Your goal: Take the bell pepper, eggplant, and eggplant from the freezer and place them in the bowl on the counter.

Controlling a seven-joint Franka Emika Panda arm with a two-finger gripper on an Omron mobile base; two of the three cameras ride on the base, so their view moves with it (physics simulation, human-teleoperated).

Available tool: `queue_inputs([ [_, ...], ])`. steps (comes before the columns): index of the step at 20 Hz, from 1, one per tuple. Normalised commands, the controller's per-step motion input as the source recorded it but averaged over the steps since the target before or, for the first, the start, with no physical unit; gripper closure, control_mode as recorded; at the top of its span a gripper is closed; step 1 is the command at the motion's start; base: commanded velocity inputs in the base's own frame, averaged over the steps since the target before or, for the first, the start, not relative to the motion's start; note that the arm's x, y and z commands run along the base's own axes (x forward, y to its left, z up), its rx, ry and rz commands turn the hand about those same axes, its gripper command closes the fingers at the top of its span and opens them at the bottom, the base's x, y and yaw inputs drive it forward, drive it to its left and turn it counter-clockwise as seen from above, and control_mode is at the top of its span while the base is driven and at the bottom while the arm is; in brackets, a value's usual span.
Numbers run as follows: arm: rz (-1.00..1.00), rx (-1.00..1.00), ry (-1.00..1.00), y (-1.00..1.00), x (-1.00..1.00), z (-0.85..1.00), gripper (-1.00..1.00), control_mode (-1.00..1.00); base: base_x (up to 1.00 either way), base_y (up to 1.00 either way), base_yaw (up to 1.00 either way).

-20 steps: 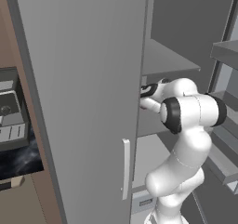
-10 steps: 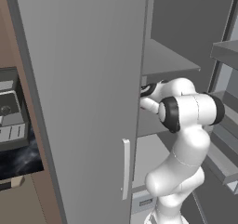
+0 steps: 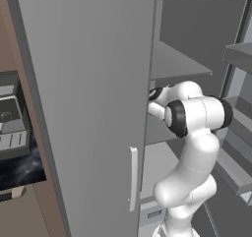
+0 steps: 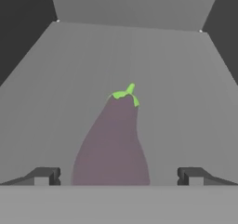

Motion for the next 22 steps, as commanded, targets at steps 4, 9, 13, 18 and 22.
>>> queue_inputs([
  [4,0.00,0.00,0.00,0.03,0.11,-0.28,-1.00,-1.00,0.00,0.00,0.00],
  [9,0.00,0.00,0.02,0.14,0.12,-0.53,1.00,-1.00,0.00,0.00,0.00],
  [13,0.00,0.00,0.01,0.01,0.01,-0.39,1.00,-1.00,0.00,0.00,0.00],
  [18,0.00,0.00,0.01,0.00,0.00,-0.31,1.00,-1.00,0.00,0.00,0.00],
  [22,0.00,0.00,0.05,0.00,0.00,-0.28,1.00,-1.00,0.00,0.00,0.00],
])
